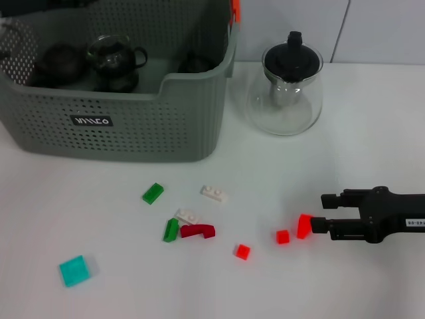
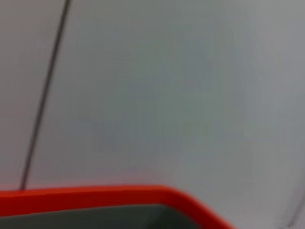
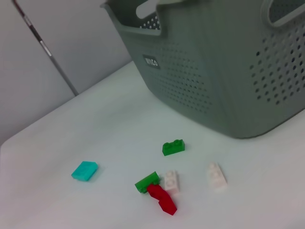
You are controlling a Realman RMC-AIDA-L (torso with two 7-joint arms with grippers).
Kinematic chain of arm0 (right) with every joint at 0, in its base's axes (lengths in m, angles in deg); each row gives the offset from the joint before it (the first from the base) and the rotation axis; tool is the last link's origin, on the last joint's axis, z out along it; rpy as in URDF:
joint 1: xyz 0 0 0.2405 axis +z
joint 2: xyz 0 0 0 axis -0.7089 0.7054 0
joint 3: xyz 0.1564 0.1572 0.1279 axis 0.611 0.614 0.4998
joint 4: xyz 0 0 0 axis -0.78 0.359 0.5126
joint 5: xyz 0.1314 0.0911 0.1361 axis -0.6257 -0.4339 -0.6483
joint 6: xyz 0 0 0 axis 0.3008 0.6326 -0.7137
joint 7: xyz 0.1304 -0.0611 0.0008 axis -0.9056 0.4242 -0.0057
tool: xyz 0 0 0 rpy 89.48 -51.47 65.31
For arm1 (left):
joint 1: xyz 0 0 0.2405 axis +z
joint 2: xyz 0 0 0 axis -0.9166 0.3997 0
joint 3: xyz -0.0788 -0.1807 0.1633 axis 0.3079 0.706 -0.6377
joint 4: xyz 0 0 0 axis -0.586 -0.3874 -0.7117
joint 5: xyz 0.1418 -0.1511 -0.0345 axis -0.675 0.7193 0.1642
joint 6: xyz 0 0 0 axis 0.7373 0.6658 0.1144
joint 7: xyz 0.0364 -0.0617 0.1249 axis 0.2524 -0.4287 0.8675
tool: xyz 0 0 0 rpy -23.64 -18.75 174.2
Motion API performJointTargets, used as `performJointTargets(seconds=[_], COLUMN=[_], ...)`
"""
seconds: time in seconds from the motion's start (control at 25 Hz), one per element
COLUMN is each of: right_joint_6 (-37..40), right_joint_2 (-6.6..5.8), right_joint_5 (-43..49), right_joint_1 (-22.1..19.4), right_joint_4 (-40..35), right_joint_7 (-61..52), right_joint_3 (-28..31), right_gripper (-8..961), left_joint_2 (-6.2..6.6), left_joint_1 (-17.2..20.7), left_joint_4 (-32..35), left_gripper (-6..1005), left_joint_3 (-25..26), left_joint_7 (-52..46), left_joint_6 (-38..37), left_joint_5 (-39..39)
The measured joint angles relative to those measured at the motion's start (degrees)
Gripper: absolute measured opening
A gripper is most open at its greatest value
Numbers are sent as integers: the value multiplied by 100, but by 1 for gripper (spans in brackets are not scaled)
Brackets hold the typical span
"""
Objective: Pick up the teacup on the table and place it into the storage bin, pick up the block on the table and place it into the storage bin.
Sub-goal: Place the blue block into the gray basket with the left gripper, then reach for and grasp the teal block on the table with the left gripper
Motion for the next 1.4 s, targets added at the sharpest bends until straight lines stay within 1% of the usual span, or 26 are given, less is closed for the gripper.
performJointTargets(seconds=[0.08, 0.16, 0.24, 0.36, 0.44, 0.52, 0.6, 0.68, 0.76, 0.84, 0.88, 0.92, 0.96, 1.04, 1.12, 1.2, 1.28, 1.4], right_joint_6=[-2, -2, -2, -2, -1, 0, -1, -2, -1, -1, -2, -2, -3, -8, -9, -11, -11, -11], right_joint_2=[0, -1, -1, -8, -12, -17, -20, -20, -19, -15, -12, -12, -11, -10, -5, -4, -2, -2], right_joint_5=[0, 0, 0, 0, 0, 0, 0, 0, 0, 0, 0, 0, 0, -1, 0, 0, 0, 0], right_joint_1=[17, 32, 55, 90, 101, 103, 102, 99, 98, 100, 101, 103, 105, 111, 113, 111, 107, 108], right_joint_4=[0, 0, 1, 49, 57, 58, 60, 61, 62, 62, 62, 62, 62, 62, 62, 62, 62, 62], right_joint_7=[-4, -5, -6, -2, -6, -17, -20, -19, -16, -15, -13, -11, -9, -4, -1, 2, 2, -10], right_joint_3=[5, 5, 1, 5, 8, 8, 8, 8, 7, 7, 6, 6, 2, -5, -9, -6, 0, -11], right_gripper=[736, 737, 737, 738, 738, 737, 737, 736, 736, 735, 735, 735, 735, 736, 736, 738, 738, 737], left_joint_2=[0, 1, -45, -191, -225, -238, -249, -259, -274, -282, -283, -298, -321, -422, -577, -747, -884, -1018], left_joint_1=[-104, -217, -282, -256, -196, -13, 244, 553, 791, 948, 1045, 1170, 1284, 1627, 1976, 2331, 2595, 2919], left_joint_4=[86, 64, 22, 48, 95, 188, 272, 231, 24, -213, -367, -461, -506, -502, -428, -382, -408, -513], left_gripper=[436, 440, 444, 449, 516, 582, 649, 656, 663, 669, 673, 676, 672, 663, 655, 647, 638, 626], left_joint_3=[-349, -494, -545, -504, -484, -480, -460, -301, 140, 597, 865, 1048, 1171, 1287, 1294, 1295, 1301, 1304], left_joint_7=[-383, -684, -845, -887, -887, -870, -643, -13, 841, 1393, 1664, 1884, 2099, 2657, 3302, 4148, 4900, 5773], left_joint_6=[395, 680, 991, 1340, 1384, 1309, 1003, 301, -857, -1859, -2374, -2696, -2934, -3219, -3346, -3400, -3354, -3254], left_joint_5=[-308, -624, -802, -675, -481, 15, 753, 1718, 2419, 2643, 2639, 2581, 2521, 2282, 1931, 1429, 1017, 551])
